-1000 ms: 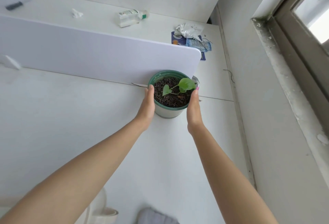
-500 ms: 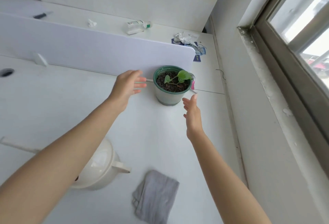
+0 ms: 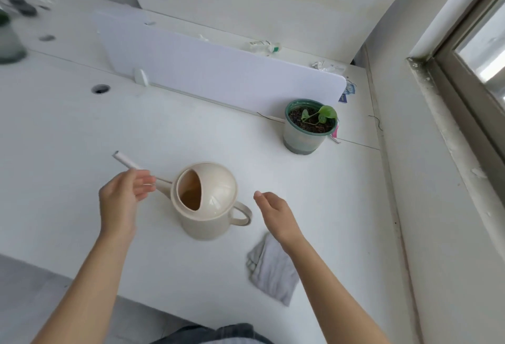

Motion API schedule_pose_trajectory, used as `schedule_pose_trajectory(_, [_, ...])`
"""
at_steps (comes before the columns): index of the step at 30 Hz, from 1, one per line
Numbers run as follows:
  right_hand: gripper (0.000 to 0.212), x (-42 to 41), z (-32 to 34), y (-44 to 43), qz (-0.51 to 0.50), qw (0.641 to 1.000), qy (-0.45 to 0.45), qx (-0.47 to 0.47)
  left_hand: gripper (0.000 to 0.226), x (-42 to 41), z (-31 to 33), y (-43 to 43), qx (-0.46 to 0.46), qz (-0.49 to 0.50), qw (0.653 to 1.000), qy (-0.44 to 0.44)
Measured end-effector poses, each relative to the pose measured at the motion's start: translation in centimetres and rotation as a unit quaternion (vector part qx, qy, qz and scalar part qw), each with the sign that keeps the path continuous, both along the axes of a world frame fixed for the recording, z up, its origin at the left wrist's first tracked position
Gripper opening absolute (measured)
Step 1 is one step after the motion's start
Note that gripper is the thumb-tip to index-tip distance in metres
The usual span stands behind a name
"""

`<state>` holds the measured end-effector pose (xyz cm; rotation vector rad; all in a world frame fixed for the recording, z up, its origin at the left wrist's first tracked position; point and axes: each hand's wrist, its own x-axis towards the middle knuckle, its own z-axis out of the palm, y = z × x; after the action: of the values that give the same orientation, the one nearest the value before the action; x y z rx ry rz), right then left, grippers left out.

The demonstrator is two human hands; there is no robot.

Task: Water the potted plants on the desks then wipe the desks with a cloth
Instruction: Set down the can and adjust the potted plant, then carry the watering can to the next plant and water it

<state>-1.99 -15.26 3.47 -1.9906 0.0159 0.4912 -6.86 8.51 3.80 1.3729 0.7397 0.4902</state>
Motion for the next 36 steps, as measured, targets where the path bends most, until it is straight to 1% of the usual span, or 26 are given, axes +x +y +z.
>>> schedule_pose_trajectory(2, [0.028,-1.0,-0.7,1.5,0.012,1.000,-0.001,0.006,0.025,-0.4,-1.8,1.1,-0.019,0.038,0.999,0.027])
schedule_pose_trajectory(4, [0.035,-1.5,-1.4,2.6,0.016,1.000,-0.010,0.013,0.018,-0.1,-3.4,1.9,-0.041,0.044,0.996,0.058])
schedule_pose_trajectory(5, [0.038,-1.7,-1.7,3.1,0.011,1.000,-0.011,0.014,0.016,0.3,-4.1,2.2,-0.054,0.027,0.995,0.075])
schedule_pose_trajectory(8, [0.041,-1.8,-2.5,3.8,-0.015,1.000,-0.004,0.017,0.039,1.8,-5.3,2.6,-0.107,-0.049,0.989,0.094])
schedule_pose_trajectory(10, [0.042,-1.6,-2.9,4.1,-0.019,1.000,-0.005,0.004,0.050,2.9,-5.5,2.5,-0.140,-0.078,0.984,0.084])
schedule_pose_trajectory(12, [0.040,-1.5,-3.3,4.3,-0.020,1.000,-0.009,-0.010,0.052,3.6,-5.8,2.6,-0.170,-0.083,0.980,0.062])
schedule_pose_trajectory(16, [0.041,-1.1,-3.4,4.0,-0.019,1.000,0.017,-0.011,0.049,3.7,-6.5,2.7,-0.181,-0.080,0.979,0.045])
schedule_pose_trajectory(20, [0.035,-1.0,-2.8,3.7,-0.003,0.999,0.049,-0.006,0.044,3.3,-6.8,2.7,-0.188,-0.083,0.978,0.031])
schedule_pose_trajectory(25, [0.038,-1.2,-2.4,3.7,0.016,0.998,0.062,-0.011,0.041,2.2,-6.7,2.7,-0.216,-0.096,0.972,0.003])
schedule_pose_trajectory(28, [0.036,-1.5,-2.1,3.4,0.019,0.996,0.091,0.010,0.044,0.8,-6.3,2.8,-0.245,-0.088,0.965,-0.009])
schedule_pose_trajectory(31, [0.028,-2.7,-1.9,3.1,0.049,0.995,0.088,0.024,0.045,-1.9,-5.8,2.7,-0.255,-0.067,0.964,-0.032])
schedule_pose_trajectory(33, [0.027,-4.0,-1.4,3.1,0.058,0.994,0.075,0.058,0.041,-4.4,-5.1,2.4,-0.251,-0.055,0.965,-0.050])
schedule_pose_trajectory(36, [0.025,-6.5,0.1,3.4,0.065,0.988,0.062,0.123,0.030,-8.7,-3.5,2.0,-0.228,-0.031,0.971,-0.063])
